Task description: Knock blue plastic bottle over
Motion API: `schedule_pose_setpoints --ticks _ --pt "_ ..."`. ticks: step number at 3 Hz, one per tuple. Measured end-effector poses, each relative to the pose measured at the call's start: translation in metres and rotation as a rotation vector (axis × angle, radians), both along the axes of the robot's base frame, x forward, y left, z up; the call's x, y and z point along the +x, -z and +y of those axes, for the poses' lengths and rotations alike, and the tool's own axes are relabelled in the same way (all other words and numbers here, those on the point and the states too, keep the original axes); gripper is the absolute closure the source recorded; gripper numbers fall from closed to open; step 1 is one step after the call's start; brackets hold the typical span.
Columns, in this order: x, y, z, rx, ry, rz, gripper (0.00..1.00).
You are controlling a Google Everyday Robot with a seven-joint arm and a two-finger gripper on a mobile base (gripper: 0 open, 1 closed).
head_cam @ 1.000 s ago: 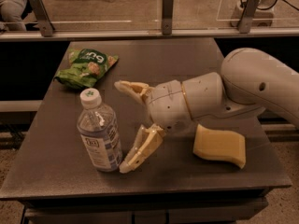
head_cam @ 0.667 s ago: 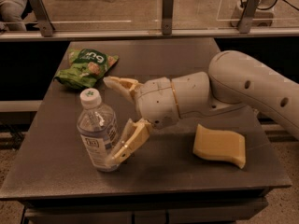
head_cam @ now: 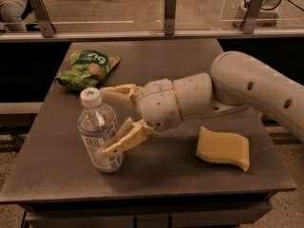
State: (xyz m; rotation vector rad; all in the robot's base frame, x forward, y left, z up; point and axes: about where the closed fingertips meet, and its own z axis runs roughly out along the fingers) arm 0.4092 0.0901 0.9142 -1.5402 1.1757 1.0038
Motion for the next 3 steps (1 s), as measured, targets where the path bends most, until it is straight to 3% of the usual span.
schedule_pose_setpoints --ticks 2,3 --pt "-0.0028 -0.0015 0.0038 -0.003 -0.008 -0.004 0.72" --pt "-0.0031 -0.0086 0.0046 0.0 0.023 -0.023 0.94"
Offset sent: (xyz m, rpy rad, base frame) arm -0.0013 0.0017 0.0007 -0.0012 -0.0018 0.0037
